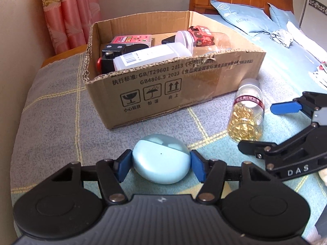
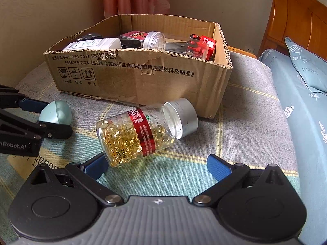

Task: Organize rigid objects
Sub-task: 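Grasp the mint-green case with the left tool while the right tool grasps the capsule bottle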

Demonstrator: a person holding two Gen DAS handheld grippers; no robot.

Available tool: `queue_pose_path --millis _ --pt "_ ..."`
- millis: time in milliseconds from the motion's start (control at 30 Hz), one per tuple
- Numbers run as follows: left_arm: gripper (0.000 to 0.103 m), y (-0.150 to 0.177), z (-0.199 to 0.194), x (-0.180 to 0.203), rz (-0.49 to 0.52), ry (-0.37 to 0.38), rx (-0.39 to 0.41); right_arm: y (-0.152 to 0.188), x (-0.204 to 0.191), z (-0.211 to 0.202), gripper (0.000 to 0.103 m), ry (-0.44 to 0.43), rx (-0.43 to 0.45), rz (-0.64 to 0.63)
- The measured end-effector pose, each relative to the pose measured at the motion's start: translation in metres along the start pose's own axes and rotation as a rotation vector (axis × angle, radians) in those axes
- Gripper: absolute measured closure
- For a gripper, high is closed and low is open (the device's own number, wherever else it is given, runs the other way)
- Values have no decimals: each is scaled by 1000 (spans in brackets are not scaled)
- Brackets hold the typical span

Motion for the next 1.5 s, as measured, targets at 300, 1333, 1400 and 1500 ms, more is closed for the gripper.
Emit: queue_pose_path --millis 300,1333,1400,1500 --pt "30 7 -6 1 59 37 -40 0 2 0 0 -14 0 -19" --pt "43 2 -4 3 94 73 -46 -30 3 -5 7 -127 78 -212" --pt "43 1 -6 2 95 75 -52 -32 5 -8 7 -131 67 -207" --pt "43 -1 -12 3 98 72 -43 -34 5 -18 7 -133 75 -224"
Point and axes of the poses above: each gripper's, at about its wrist camera, not at the fingertips, and z roughly the way its jaws point, x to its right, y to its underside, the point moved 1 cm from there along z, roughly the way its jaws point, and after that the axes turned 10 degrees about y, right-handed, at the moved point
